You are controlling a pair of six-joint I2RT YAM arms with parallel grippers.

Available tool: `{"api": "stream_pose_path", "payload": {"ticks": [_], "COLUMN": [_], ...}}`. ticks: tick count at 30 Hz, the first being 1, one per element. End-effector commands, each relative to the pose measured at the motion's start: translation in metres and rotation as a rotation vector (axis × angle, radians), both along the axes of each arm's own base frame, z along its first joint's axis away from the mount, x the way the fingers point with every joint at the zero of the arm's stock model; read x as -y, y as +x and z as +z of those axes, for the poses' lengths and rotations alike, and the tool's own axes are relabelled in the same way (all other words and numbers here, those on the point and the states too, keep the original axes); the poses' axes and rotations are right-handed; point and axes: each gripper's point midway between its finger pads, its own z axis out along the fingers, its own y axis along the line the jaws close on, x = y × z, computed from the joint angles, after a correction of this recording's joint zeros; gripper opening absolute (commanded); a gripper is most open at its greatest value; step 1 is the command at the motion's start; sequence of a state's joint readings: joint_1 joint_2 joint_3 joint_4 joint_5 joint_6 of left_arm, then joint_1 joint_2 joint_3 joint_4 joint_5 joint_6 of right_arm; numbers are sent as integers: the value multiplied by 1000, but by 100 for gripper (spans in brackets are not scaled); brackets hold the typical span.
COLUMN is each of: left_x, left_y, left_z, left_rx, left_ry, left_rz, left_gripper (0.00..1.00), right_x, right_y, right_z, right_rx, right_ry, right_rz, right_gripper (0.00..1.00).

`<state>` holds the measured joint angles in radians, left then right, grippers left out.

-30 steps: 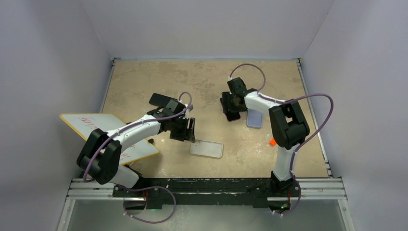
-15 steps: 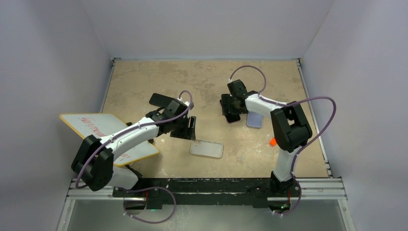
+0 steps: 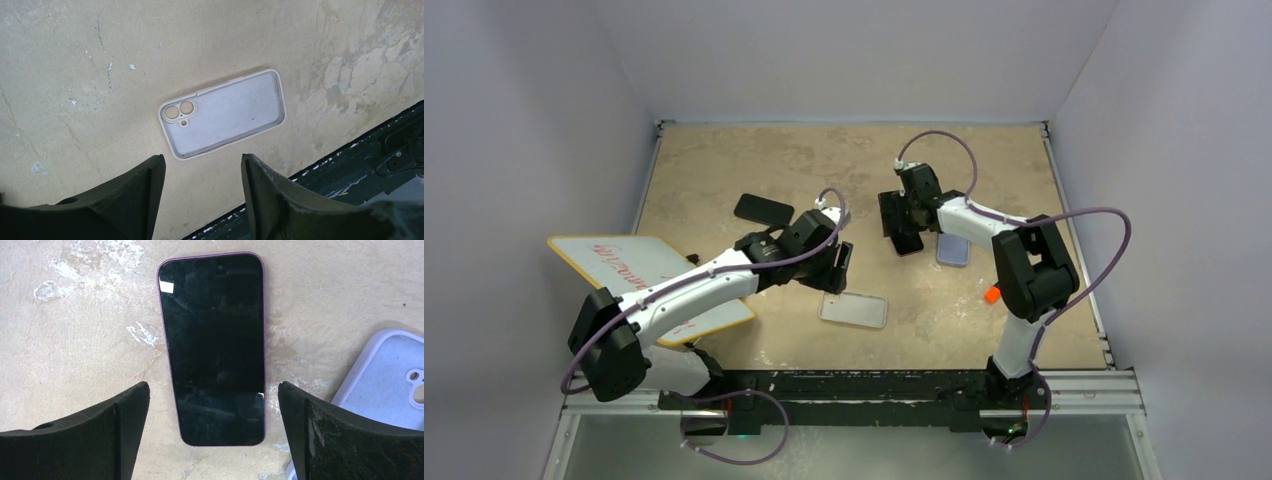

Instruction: Put the phone into the phone case

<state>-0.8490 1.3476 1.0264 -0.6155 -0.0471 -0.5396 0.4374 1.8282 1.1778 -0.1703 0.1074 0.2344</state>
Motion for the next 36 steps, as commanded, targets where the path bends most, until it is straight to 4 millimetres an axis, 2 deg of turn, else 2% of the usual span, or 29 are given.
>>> {"api": "stream_pose_path", "payload": {"ticks": [1, 8, 12, 17, 19, 22, 27, 32, 36], "left_x": [3, -1, -5, -16, -20, -25, -37, -38, -48], "left_y": [9, 14, 17, 19, 19, 18, 19, 26, 34], "left_z": [35, 72, 87, 94, 93, 92, 96, 103, 104], "left_rx": [108, 236, 294, 331, 333, 324, 285, 185, 176], "left_ry": [-20, -72, -68, -32, -21, -21, -17, -172, -146], "left_rz": [18, 4, -24, -19, -2, 28, 106, 71, 92], "left_gripper": [61, 70, 76, 86, 90, 97, 98, 87, 84], "right_x": [-11, -7, -2, -2, -4, -8, -18, -36, -48], "right_y": [16, 16, 17, 16, 15, 12, 1, -19, -35], "right_z": [3, -18, -26, -22, -16, -4, 20, 35, 44], "right_rx": [27, -6, -12, 4, 16, 51, 137, 182, 206], "right_ry": [7, -31, -65, -66, -56, -40, 20, 111, 147], "right_rz": [67, 76, 74, 93, 106, 131, 215, 325, 395], "right_gripper": [98, 96, 90, 71, 62, 54, 49, 47, 45]}}
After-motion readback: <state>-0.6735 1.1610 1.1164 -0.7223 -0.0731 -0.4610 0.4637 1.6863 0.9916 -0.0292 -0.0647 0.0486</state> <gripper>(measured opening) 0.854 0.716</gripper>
